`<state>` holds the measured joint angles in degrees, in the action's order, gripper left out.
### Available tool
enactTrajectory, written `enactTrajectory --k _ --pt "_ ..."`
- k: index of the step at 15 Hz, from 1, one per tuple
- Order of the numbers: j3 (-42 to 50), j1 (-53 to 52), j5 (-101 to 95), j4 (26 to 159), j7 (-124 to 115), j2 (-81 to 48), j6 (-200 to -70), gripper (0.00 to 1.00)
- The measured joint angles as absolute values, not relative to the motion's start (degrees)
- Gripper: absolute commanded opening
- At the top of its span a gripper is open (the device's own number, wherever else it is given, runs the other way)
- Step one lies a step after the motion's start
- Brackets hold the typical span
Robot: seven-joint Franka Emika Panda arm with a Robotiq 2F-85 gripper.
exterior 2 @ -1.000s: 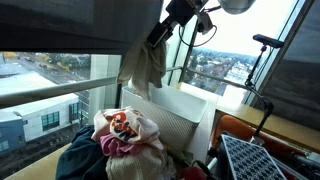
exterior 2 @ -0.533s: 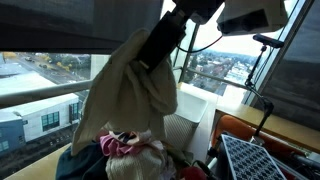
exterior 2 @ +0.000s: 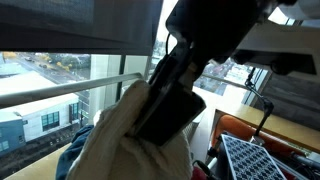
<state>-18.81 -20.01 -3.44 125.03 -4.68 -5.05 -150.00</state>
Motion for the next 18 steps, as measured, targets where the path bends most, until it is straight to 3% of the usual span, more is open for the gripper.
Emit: enactTrajectory --k 2,3,4,5,13,14,18 --pt "-18.7 -19.9 -3.4 124.6 -4.7 -6.9 -150.0 0.03" --pt "-18.6 -19.9 -3.4 124.3 -4.7 -7.8 -150.0 0.12" --pt "-18.5 -19.8 -3.4 124.0 -4.7 -8.6 -150.0 0.37" --pt "-18.3 -19.6 -3.3 123.6 -4.7 -9.3 -150.0 0.38" --pt "-13.0 -10.9 0.3 121.9 2.5 -9.1 -149.6 0.94" --pt "-11.9 -8.9 1.5 121.7 4.2 -8.7 -149.6 0.99" --pt "-6.5 -1.8 3.6 121.0 9.4 -8.2 -149.6 1.00"
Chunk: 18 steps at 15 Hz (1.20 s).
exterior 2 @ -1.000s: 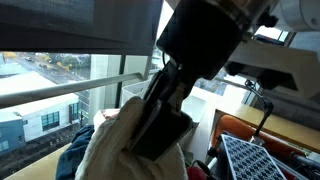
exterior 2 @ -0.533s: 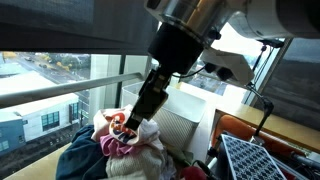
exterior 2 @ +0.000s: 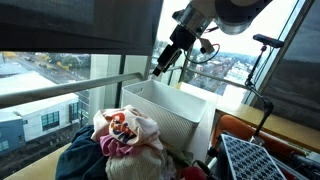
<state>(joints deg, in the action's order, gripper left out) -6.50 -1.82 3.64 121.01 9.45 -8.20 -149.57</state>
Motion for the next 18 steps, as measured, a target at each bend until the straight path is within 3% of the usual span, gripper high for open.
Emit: enactTrajectory --k 8,18 --pt "0.2 10.4 6.5 117.7 19.2 -17.8 -149.4 1.00" --pt "0.9 11.8 3.7 106.4 19.3 -34.3 -146.6 1.00"
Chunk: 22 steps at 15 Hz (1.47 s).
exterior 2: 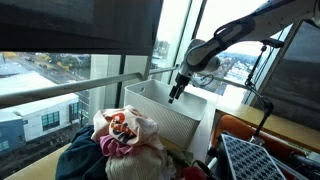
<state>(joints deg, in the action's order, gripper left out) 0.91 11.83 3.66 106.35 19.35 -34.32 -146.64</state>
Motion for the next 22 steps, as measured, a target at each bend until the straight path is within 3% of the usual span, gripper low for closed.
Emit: enactTrajectory --k 14,15,16,22 --pt "0.5 8.9 -1.8 104.8 19.3 -39.9 -143.4 1.00" --pt "0.6 8.9 -2.2 104.8 19.3 -40.3 -143.4 0.92" --pt "0.7 8.9 -2.6 104.8 19.3 -40.8 -143.4 0.74" --pt "0.8 8.6 -3.3 104.9 19.3 -42.4 -143.4 0.29"
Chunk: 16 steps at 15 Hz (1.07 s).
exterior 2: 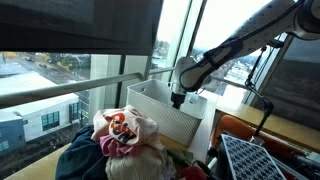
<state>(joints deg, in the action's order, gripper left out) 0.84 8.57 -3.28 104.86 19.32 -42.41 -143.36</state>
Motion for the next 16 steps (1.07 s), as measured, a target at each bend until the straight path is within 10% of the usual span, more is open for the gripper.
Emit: enactTrajectory --k 4,16 --pt "0.8 7.5 -3.3 105.3 18.9 -41.6 -143.4 0.00" --pt "-4.3 -0.1 -3.2 119.7 12.1 -22.3 -144.2 0.02"
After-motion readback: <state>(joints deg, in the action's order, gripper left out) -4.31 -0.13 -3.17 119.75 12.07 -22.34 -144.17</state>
